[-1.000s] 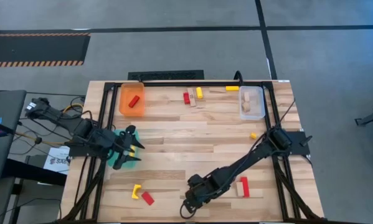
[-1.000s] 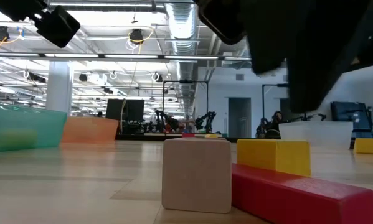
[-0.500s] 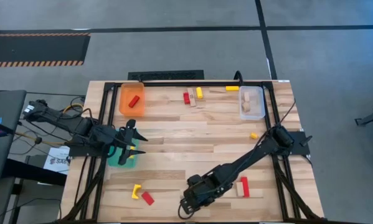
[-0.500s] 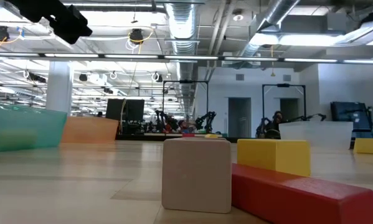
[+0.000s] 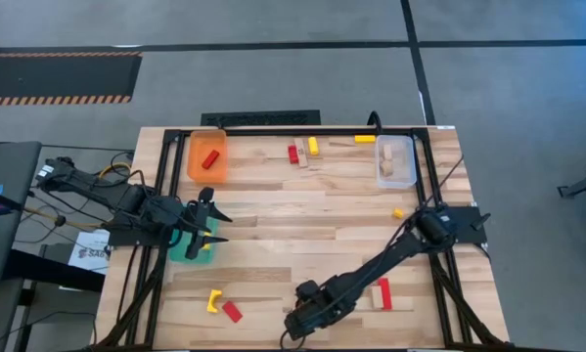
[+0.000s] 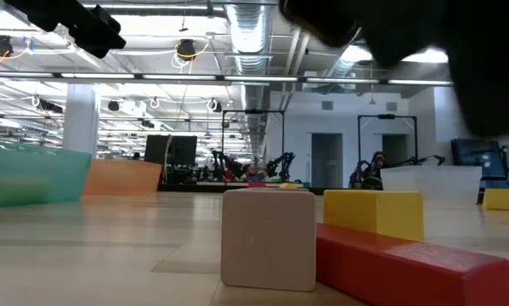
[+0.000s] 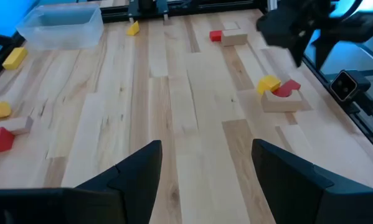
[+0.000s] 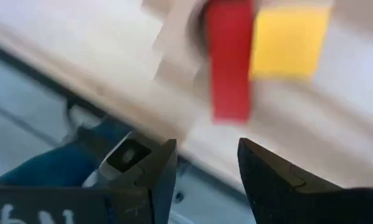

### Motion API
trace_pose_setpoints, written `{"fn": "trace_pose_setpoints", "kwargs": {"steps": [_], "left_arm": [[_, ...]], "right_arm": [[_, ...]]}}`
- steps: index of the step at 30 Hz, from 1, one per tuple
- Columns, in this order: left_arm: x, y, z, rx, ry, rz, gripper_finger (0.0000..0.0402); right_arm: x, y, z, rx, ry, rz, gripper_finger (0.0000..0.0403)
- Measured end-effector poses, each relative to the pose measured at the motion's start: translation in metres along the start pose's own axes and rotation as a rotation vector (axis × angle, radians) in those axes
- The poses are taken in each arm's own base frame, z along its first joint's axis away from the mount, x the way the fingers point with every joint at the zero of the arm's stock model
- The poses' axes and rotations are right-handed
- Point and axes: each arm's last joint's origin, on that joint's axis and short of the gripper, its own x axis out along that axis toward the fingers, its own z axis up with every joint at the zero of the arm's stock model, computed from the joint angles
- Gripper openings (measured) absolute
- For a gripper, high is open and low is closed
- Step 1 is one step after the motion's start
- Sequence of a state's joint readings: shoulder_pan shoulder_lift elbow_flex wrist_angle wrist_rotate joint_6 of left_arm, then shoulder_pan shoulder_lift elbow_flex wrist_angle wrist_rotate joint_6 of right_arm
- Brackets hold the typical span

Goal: Sort & place blocks by color
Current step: Put the red wooden block into the orange bin

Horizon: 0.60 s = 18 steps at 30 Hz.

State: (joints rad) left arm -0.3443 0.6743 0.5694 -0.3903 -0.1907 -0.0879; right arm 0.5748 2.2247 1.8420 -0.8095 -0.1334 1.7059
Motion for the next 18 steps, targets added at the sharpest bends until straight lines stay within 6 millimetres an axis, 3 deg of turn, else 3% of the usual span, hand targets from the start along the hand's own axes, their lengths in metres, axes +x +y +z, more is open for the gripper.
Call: {"fn": "trace_pose_setpoints", "kwargs": {"steps": [6, 18], "left_arm": [[0.000, 0.000, 0.000, -0.022, 0.000, -0.002, 0.0235], [0.000, 0.000, 0.000, -0.076, 0.005, -0.001, 0.0235]], "right_arm": [[0.020, -0.004, 0.011, -0.017, -0.022, -0.048, 0.0184], [0.030, -0.007, 0.014, -0.052, -0.039, -0.079, 0.0168]]}}
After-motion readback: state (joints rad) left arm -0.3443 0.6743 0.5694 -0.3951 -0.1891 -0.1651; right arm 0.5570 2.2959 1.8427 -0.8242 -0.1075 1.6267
